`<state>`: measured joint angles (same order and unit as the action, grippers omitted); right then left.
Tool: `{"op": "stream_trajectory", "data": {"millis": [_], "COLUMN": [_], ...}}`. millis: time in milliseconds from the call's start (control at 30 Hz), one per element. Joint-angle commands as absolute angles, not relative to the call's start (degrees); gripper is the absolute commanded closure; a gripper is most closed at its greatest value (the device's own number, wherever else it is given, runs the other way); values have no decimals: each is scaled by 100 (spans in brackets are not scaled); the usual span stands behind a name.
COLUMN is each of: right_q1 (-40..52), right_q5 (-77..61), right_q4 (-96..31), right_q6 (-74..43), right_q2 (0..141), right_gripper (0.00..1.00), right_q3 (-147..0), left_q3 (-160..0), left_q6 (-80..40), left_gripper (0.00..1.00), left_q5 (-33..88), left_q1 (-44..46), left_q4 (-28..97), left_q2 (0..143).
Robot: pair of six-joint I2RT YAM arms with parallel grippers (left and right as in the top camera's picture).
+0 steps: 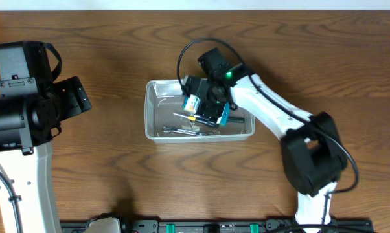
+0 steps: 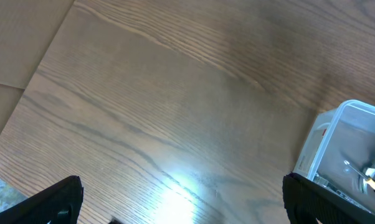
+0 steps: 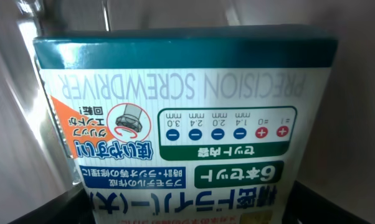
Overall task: Pack container
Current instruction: 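Carry the set box into the clear box and release it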
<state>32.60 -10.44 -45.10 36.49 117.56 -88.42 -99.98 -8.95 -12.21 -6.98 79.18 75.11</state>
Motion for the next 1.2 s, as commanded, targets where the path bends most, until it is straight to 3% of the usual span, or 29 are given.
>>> {"op": "stream_trajectory", "data": {"millis": [0,133,333,533,833,1167], "right_q1": [3256,3256,3157,2515,1214,14], "right_q5": [-1247,-1245,-849,1551,1264,591], "right_q4": [-4504,-4506,-4571,-3841,-3387,-4281], "right_q6": [3778,3647,3024,1227,1177,622], "right_q2": [11793,11725,11065,9957,9168,8272], "right_gripper": [18,6,1,1,1,1], "right_q3": [-8886,-8903,-9310,-9579,-9581,-9474], "left_q3": [-9944,-9902,-9878,-9878,-9878,-9714], "left_q6": [-858,-856,-611,40,86,342], "left_gripper": [4,3,3,3,2,2], "left_q5": [-1247,-1247,-1221,-738,-1009,-1048], "left_q1": [-698,-698,-565,-89,132,469], "left_q4": [7948,7953,7972,7769,5048,5443], "left_q2": [7522,7522,7513,7448,7516,7030]}}
